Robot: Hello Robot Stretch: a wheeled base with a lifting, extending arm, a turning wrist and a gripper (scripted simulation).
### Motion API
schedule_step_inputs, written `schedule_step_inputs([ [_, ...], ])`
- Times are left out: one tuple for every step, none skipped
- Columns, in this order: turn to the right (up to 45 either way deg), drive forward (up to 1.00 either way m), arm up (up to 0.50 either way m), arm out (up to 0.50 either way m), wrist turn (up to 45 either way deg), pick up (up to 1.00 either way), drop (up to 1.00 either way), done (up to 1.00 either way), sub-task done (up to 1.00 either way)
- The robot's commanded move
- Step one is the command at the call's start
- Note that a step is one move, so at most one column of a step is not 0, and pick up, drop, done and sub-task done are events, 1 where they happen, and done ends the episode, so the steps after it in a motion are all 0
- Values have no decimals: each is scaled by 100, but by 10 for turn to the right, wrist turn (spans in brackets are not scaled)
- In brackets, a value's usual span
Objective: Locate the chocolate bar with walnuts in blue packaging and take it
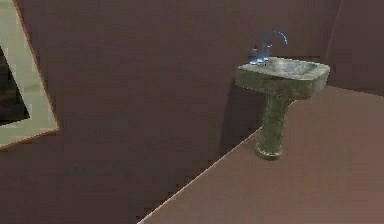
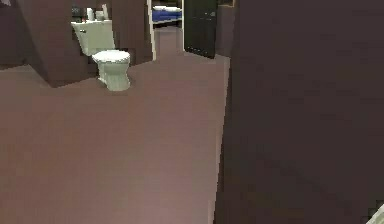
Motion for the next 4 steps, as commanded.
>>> schedule_step_inputs([
  [390,0,0,0,0,0,0,0,0],
  [0,50,0,0,0,0,0,0,0],
  [450,0,0,0,0,0,0,0,0],
  [60,0,0,0,0,0,0,0,0],
])
